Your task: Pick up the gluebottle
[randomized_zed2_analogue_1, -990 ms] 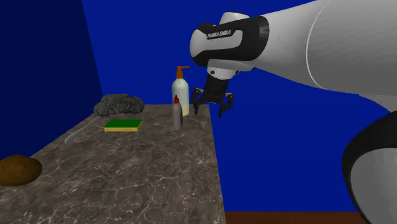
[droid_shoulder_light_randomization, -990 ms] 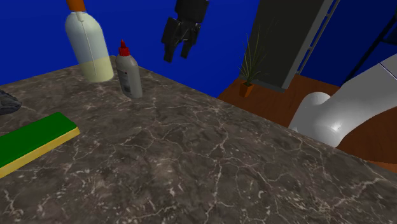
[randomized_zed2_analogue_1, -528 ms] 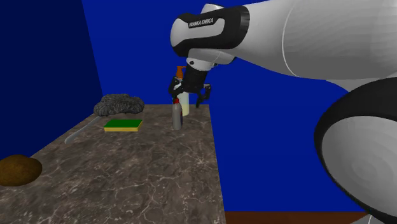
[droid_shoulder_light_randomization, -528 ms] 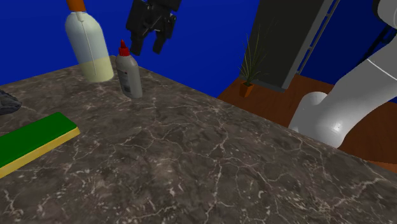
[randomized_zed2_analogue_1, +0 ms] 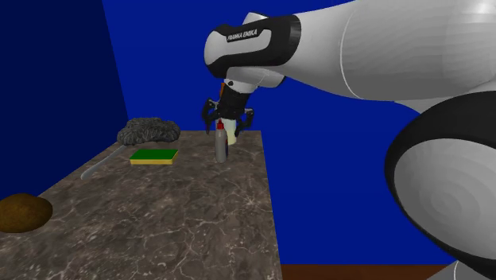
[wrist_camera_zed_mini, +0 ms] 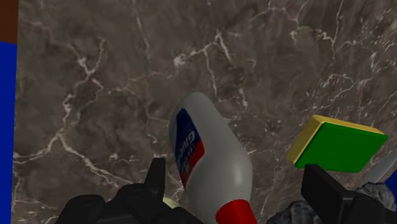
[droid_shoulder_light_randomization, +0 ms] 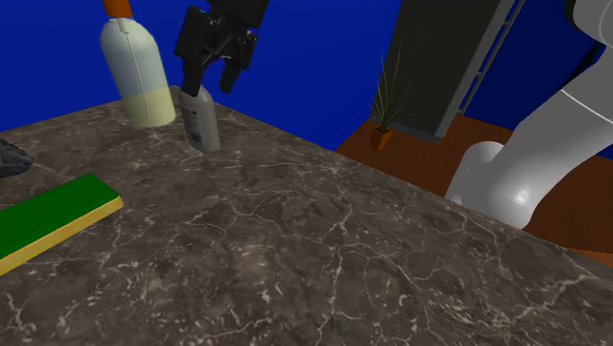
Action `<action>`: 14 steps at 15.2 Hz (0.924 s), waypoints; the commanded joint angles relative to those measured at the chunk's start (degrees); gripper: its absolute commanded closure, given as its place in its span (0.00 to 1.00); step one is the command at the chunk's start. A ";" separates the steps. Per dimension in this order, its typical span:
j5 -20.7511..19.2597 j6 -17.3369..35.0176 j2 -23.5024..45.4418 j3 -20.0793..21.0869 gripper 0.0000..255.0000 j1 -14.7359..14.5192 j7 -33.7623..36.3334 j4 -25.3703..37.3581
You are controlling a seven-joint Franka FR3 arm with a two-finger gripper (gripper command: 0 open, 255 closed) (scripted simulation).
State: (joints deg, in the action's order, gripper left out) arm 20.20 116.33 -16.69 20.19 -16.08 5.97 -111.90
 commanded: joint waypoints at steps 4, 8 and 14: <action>0.39 2.03 -0.22 0.17 1.00 -0.17 -0.50 -2.24; 0.38 2.01 -0.20 0.19 1.00 -0.17 -0.47 -2.20; 0.29 1.28 -0.23 0.03 1.00 -0.09 -0.43 -1.52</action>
State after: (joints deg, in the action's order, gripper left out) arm 20.54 117.97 -16.93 20.28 -16.20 5.50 -113.71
